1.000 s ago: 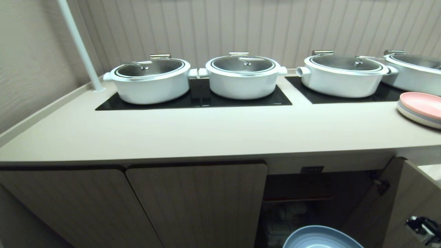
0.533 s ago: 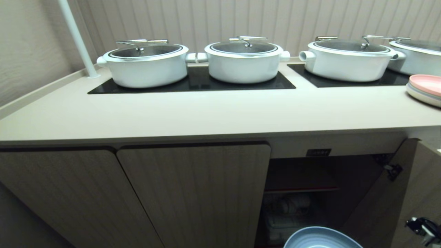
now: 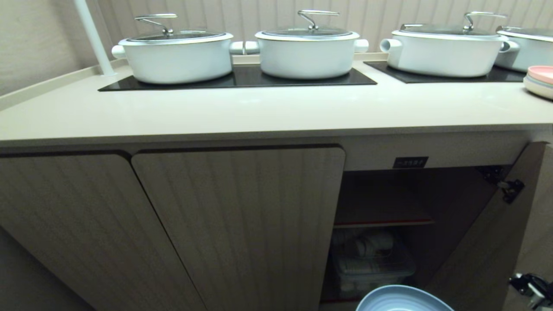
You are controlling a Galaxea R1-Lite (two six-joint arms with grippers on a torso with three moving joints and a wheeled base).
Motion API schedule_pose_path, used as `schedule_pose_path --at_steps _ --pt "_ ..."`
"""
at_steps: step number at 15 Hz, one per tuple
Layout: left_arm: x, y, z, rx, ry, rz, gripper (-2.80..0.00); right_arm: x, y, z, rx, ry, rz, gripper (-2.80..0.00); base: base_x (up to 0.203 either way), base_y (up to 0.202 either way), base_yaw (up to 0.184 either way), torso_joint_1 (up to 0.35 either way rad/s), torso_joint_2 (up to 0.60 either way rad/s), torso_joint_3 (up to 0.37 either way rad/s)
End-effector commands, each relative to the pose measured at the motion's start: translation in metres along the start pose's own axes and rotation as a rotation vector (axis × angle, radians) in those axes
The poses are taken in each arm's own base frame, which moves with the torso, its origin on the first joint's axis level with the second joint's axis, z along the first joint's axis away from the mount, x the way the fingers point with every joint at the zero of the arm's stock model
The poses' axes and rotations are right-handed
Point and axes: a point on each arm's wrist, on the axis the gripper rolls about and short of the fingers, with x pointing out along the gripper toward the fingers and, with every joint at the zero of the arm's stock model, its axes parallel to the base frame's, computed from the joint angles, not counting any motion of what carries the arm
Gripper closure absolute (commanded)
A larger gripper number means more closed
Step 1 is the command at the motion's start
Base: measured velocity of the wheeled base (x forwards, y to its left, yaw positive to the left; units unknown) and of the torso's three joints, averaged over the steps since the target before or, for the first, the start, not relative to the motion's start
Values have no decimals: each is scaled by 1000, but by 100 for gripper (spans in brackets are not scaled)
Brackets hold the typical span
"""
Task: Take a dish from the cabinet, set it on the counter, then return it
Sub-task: Put it back into the cabinet
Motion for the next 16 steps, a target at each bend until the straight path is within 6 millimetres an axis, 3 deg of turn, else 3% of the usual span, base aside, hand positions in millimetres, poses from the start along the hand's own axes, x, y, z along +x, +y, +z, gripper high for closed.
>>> schedule_pose_path --at_steps 1,11,16 --pt "0 0 0 0 0 0 0 0 0 0 4 2 0 0 0 0 0 -173 466 293" --pt "0 0 0 0 0 0 0 0 0 0 4 2 -1 0 0 0 0 -129 444 311" --pt "0 0 0 0 0 0 0 0 0 0 4 2 -1 0 0 0 0 -19 81 65"
